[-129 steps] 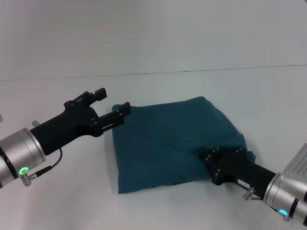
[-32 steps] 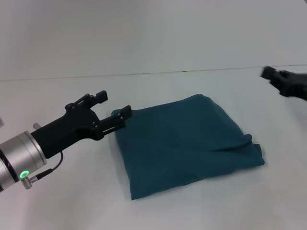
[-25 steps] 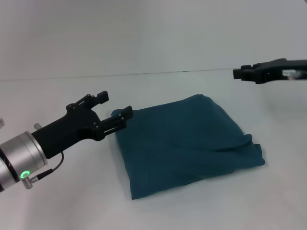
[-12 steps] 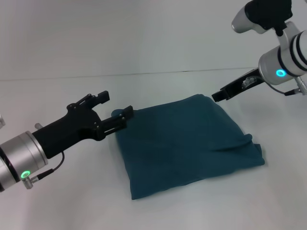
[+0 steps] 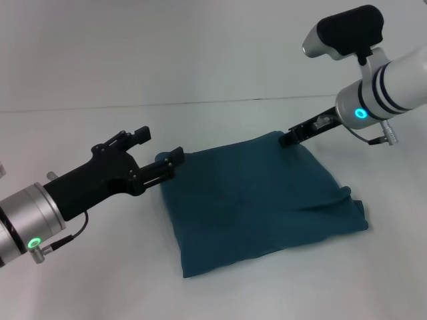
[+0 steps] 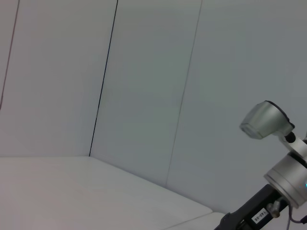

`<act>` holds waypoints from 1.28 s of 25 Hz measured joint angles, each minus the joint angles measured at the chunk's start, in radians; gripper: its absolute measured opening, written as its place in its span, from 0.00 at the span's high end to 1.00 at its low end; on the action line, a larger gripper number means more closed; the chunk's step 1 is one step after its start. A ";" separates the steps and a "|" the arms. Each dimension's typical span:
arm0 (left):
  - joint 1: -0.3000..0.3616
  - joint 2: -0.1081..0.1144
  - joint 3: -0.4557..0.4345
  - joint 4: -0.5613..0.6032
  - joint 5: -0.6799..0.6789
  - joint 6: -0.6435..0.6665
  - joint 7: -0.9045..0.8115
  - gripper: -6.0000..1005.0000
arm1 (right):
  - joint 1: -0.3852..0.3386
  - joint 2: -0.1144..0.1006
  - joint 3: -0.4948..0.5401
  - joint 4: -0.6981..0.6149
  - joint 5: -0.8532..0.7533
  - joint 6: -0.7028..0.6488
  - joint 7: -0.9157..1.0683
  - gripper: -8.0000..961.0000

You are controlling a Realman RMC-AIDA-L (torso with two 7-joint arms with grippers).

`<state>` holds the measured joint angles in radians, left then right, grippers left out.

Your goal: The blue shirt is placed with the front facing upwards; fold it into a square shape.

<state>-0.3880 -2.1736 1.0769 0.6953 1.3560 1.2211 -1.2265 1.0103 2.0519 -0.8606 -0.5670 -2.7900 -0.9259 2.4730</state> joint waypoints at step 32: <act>0.006 0.000 -0.002 -0.002 0.000 0.005 0.011 0.12 | -0.010 0.032 -0.003 -0.027 0.001 0.038 0.010 0.98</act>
<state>-0.3816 -2.1736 1.0753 0.6933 1.3560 1.2263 -1.2153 1.0003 2.0844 -0.8636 -0.5939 -2.7894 -0.8882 2.4833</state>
